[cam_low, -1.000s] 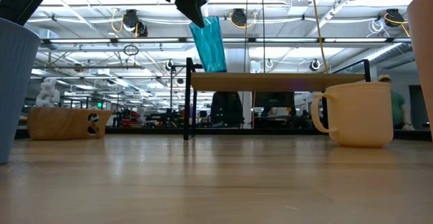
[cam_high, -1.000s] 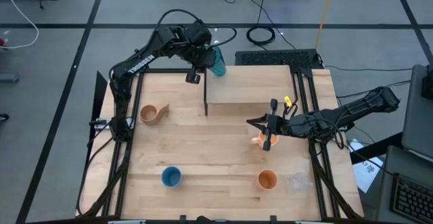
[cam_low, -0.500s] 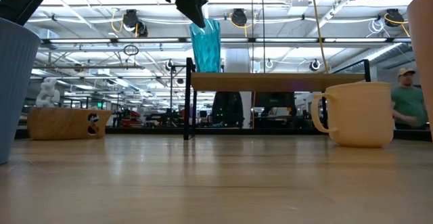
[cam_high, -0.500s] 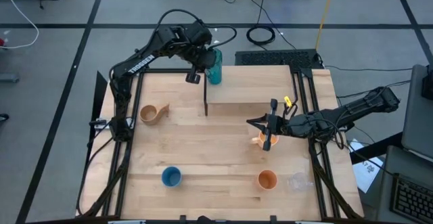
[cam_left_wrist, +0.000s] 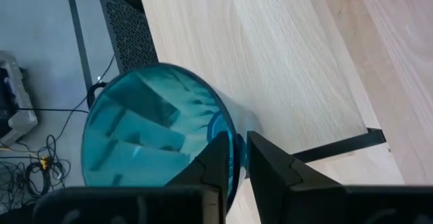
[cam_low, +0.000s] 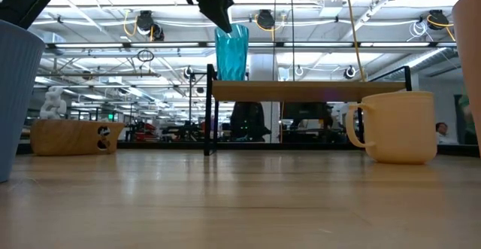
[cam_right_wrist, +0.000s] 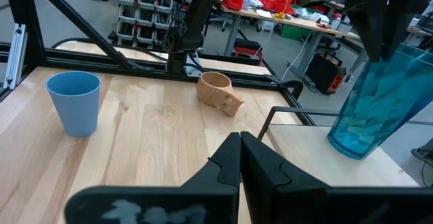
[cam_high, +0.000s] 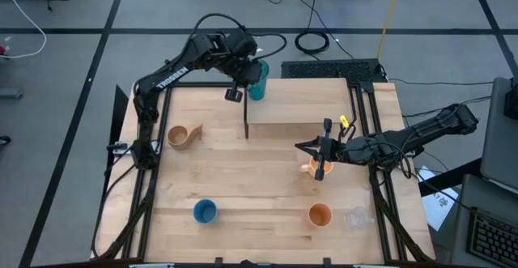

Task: Stack small to large cups/mugs on shelf
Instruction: Put the blue cup on the shelf, then put the light blue cup on the shelf

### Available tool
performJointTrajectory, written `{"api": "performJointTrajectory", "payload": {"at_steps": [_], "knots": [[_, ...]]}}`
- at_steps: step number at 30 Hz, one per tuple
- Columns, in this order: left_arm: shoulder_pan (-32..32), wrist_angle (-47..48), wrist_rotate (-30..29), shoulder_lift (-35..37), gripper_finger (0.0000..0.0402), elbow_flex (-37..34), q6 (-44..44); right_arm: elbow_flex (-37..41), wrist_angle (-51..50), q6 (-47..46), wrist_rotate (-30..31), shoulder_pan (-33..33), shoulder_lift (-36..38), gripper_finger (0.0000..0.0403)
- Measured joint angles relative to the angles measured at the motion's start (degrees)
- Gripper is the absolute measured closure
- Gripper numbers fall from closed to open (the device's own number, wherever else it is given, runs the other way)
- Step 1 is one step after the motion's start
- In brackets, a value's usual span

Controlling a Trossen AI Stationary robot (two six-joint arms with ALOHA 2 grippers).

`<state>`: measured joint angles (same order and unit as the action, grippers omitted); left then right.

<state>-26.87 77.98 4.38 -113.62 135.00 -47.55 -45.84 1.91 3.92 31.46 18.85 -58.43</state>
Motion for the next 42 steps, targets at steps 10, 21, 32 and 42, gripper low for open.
{"api": "performJointTrajectory", "payload": {"at_steps": [10,21,32,42], "knots": [[0.00,-2.46,-0.55,0.00,0.0296,0.00,0.79,0.00,-0.01,0.00,-0.02,0.00,0.00,0.0403],[0.06,-3.74,-3.23,0.02,0.0241,0.00,2.29,0.00,-0.04,0.00,-0.02,0.00,0.00,0.0403],[2.31,-5.54,-7.64,3.31,0.0220,-0.02,2.46,0.00,-0.06,0.00,-0.02,0.01,0.02,0.0403],[5.51,-5.78,-7.33,11.01,0.0220,-0.02,8.52,0.00,-0.04,-1.21,-0.04,0.01,0.02,0.0403]]}}
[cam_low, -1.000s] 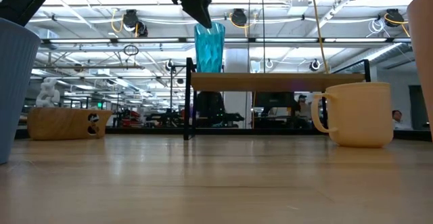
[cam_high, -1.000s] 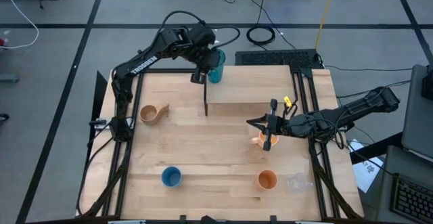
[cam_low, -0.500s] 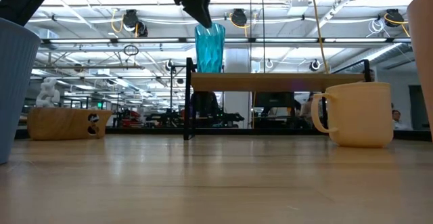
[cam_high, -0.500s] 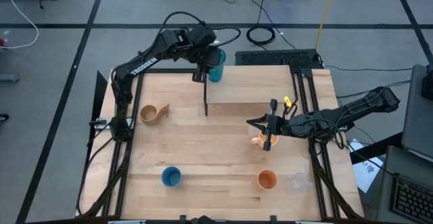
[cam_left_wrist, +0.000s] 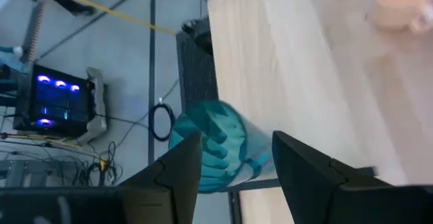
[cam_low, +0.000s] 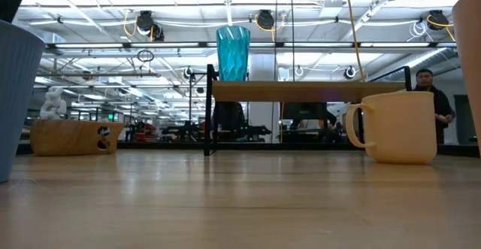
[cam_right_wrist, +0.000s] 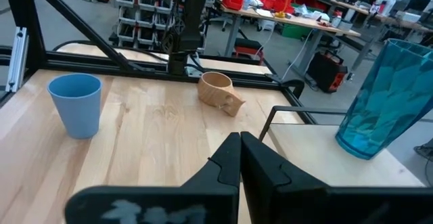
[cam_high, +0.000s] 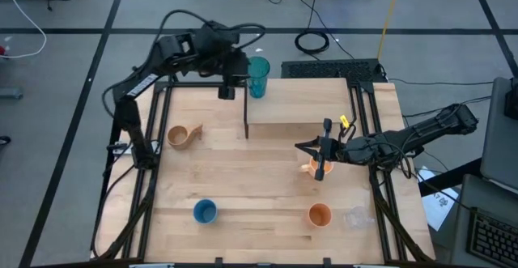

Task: Stack small to large cups/mugs on shelf
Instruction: Put the light blue cup on the shelf

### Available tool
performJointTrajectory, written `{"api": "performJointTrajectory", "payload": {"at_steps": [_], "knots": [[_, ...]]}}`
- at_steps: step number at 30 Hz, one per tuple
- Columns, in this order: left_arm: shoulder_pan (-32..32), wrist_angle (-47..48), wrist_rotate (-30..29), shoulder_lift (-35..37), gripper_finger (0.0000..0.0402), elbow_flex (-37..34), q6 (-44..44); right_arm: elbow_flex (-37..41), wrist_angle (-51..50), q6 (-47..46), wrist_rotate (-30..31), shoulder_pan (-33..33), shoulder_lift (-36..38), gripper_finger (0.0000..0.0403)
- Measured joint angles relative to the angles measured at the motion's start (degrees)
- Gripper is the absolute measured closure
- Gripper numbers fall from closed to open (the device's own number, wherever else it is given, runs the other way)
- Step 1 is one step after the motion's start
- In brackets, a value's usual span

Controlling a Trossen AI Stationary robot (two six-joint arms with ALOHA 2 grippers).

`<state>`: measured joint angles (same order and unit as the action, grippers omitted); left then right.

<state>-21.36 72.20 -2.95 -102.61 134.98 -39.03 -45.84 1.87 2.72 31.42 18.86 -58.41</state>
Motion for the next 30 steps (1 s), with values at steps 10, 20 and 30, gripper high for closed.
{"api": "performJointTrajectory", "payload": {"at_steps": [10,20,30], "knots": [[7.59,1.09,0.54,8.86,0.0220,0.02,5.87,0.00,-0.04,-3.09,-0.02,0.01,0.00,0.0403],[15.14,9.16,5.47,14.36,0.0220,0.02,15.97,0.00,-1.20,-6.79,-0.17,0.01,0.00,0.0403],[26.12,11.86,1.82,14.61,0.0220,-6.71,20.79,0.00,-1.57,-9.97,-2.01,0.01,0.00,0.0403]]}}
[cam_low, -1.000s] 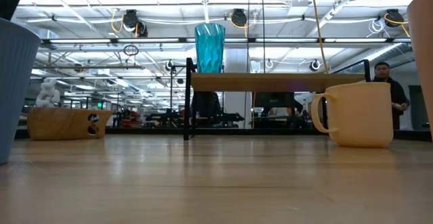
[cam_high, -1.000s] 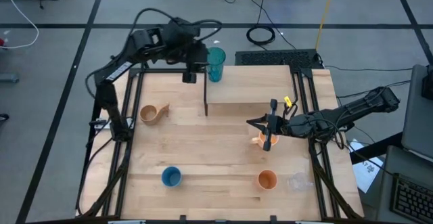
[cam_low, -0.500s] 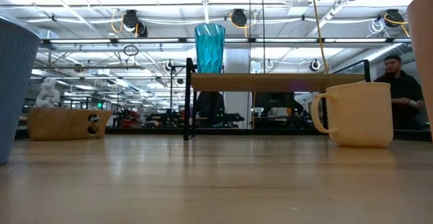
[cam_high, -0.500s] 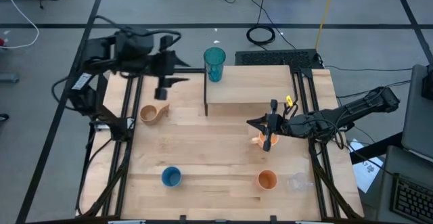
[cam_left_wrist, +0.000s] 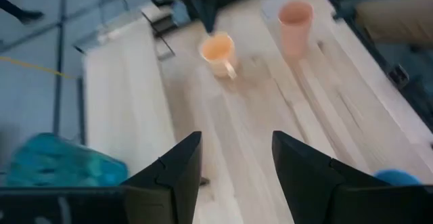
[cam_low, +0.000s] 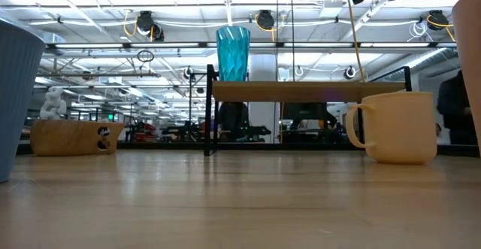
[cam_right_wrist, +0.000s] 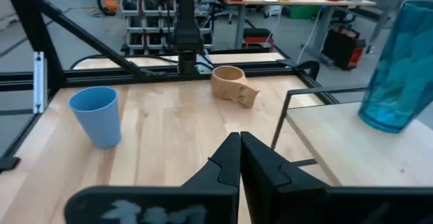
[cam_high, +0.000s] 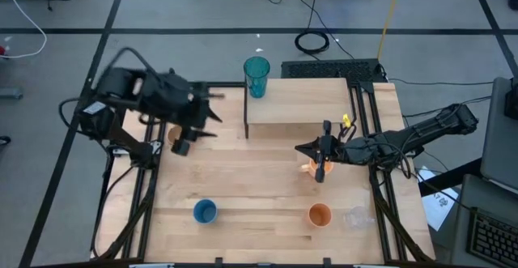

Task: Stack small to large cups/mugs on shelf
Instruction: Put the light blue cup on the shelf

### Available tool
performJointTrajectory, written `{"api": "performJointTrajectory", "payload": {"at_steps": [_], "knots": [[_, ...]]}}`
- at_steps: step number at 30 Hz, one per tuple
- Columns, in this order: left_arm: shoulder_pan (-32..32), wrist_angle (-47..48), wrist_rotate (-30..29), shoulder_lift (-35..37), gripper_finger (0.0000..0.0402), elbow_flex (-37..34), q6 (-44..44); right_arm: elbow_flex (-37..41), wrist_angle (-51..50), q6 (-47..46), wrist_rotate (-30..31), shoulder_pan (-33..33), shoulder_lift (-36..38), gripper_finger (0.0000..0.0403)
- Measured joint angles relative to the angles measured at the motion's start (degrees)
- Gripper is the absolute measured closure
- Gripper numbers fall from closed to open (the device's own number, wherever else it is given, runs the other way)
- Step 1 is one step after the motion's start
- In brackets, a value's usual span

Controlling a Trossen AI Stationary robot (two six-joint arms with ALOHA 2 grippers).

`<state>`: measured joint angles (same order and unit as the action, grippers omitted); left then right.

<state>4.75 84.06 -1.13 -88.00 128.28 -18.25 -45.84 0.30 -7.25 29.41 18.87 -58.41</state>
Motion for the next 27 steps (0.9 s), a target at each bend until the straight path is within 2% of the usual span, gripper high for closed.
{"api": "performJointTrajectory", "payload": {"at_steps": [5,10,15,20,27], "knots": [[4.72,-3.07,-1.73,1.56,0.0220,-9.77,1.44,0.00,-1.77,-2.59,-1.56,0.02,0.02,0.0403],[7.26,-11.30,-5.56,4.59,0.0220,-21.98,3.97,-0.02,-4.46,-5.05,-2.79,0.00,0.01,0.0403],[9.53,-21.94,-9.75,10.41,0.0220,-35.79,7.78,-0.02,-7.67,-7.51,-5.68,0.00,0.55,0.0403],[11.60,-35.99,-15.76,15.86,0.0220,-49.22,10.65,-0.08,-9.54,-8.60,-5.83,-0.12,2.55,0.0403],[12.22,-51.48,-19.15,19.93,0.0220,-60.78,10.72,-6.85,-19.96,-9.67,-5.88,-1.35,4.54,0.0403]]}}
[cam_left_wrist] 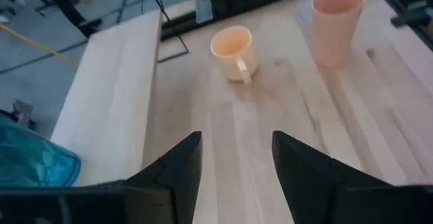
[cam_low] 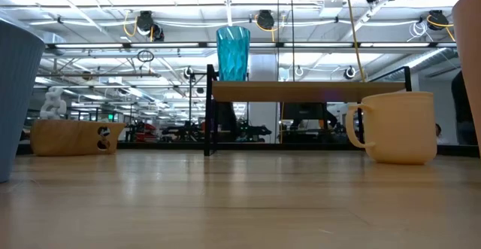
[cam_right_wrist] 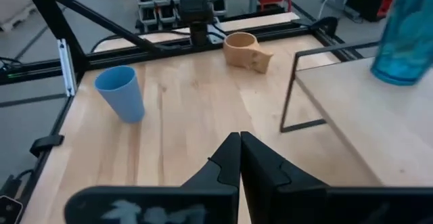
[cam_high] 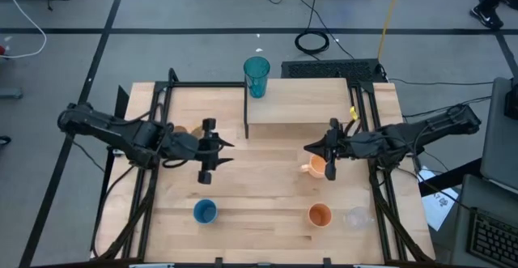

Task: Stack small to large cups/mugs on shelf
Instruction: Put the light blue cup on the shelf

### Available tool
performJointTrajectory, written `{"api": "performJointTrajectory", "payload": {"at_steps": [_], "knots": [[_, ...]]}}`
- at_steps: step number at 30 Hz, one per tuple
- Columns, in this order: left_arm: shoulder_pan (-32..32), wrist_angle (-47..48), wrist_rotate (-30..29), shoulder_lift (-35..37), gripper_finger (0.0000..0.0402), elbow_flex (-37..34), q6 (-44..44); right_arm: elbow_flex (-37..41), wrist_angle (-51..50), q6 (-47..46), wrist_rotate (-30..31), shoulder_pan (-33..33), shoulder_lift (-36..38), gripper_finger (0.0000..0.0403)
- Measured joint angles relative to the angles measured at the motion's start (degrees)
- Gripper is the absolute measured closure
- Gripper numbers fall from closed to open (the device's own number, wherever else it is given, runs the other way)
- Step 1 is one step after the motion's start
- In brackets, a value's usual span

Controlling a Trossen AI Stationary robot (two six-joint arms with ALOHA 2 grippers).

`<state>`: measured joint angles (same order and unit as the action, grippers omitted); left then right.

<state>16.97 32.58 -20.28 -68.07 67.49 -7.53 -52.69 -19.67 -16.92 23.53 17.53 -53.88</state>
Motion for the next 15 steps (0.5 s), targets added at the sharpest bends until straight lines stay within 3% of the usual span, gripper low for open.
{"api": "performJointTrajectory", "payload": {"at_steps": [9,15], "knots": [[0.00,-6.32,-0.87,0.65,0.0220,-3.25,-0.81,-13.91,-19.75,-0.01,-7.43,-3.31,-1.72,0.0403],[0.00,-7.31,-0.85,0.61,0.0220,-4.10,-0.91,-19.10,-28.09,0.62,-10.57,-4.38,-4.52,0.0403]]}}
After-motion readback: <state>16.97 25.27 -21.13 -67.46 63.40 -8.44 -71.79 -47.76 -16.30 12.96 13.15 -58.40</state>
